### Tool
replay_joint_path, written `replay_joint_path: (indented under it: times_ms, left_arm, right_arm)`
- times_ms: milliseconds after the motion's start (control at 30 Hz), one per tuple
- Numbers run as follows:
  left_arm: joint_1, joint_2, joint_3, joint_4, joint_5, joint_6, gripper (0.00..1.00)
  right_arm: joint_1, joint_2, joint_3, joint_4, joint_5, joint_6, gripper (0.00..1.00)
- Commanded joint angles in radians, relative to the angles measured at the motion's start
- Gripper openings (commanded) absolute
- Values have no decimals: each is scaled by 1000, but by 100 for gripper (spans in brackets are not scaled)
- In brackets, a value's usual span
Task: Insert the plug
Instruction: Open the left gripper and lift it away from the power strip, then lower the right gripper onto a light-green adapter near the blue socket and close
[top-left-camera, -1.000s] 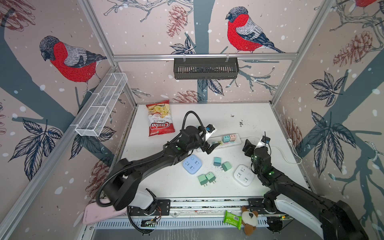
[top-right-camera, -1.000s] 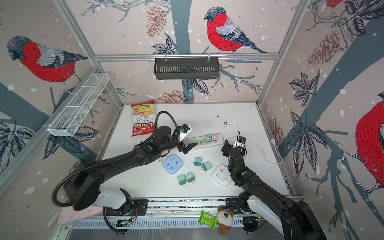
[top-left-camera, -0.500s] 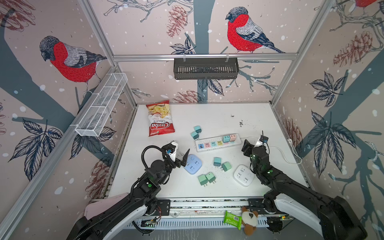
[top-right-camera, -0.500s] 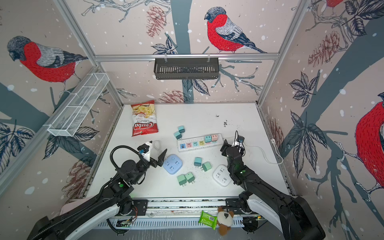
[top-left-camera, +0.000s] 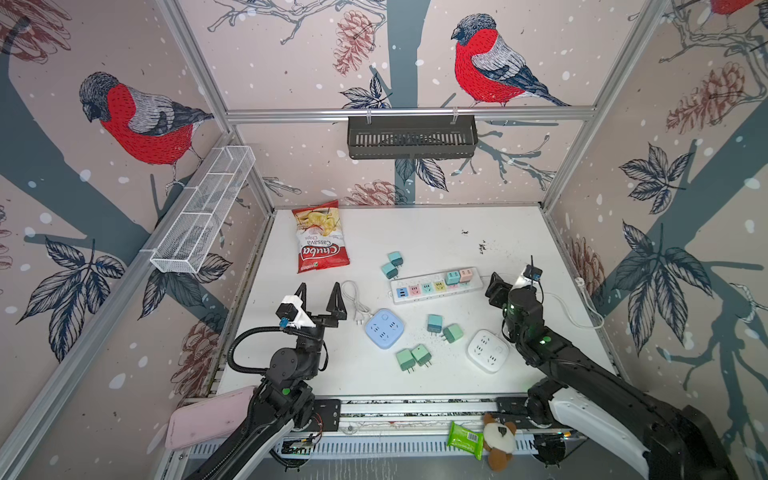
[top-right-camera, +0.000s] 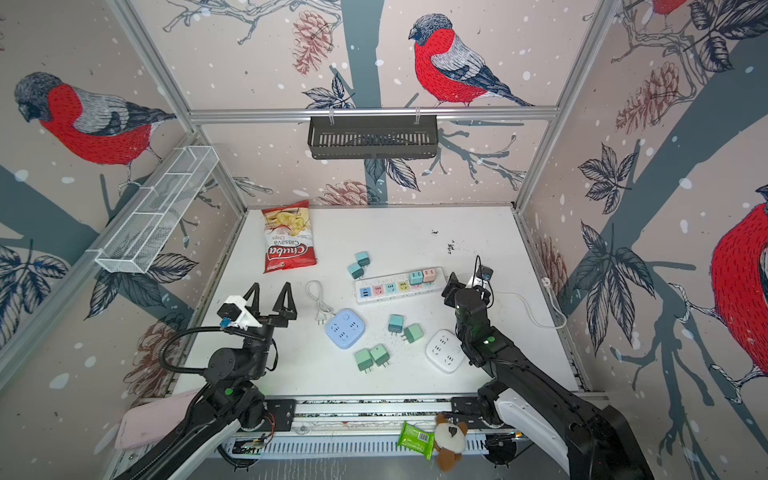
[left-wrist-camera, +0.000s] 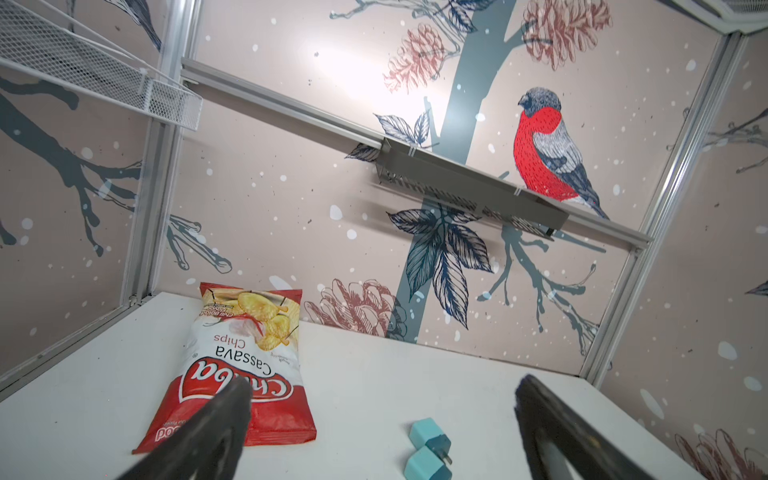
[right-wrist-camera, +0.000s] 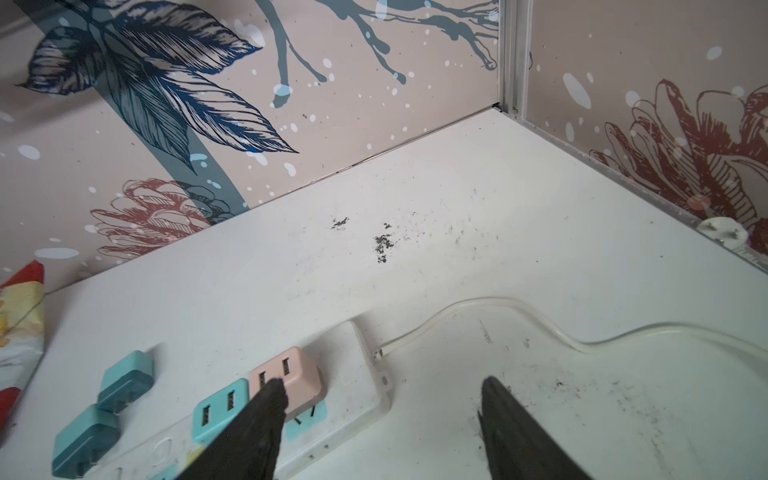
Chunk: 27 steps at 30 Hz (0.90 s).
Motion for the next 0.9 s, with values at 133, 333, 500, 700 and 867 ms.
replay_joint_path:
  times_ms: [133, 333, 500, 700, 867]
  left_arm:
    - [2, -40, -173, -26, 18, -14, 98]
    - [2, 8, -160, -16, 40, -12, 98]
    - [5, 79, -143, 10, 53, -13, 98]
    - [4, 221, -107, 60, 59, -12, 98]
    - [4, 311, -77, 78, 60, -14, 98]
  right_arm:
    - [80, -31, 20, -112, -205, 89, 64]
    - [314, 91, 76, -195, -155, 124, 60]
    - [474, 210, 103, -227, -111, 179, 60]
    - [590, 259, 107, -270, -103, 250, 60]
    - [667, 224, 104, -352, -79, 305, 60]
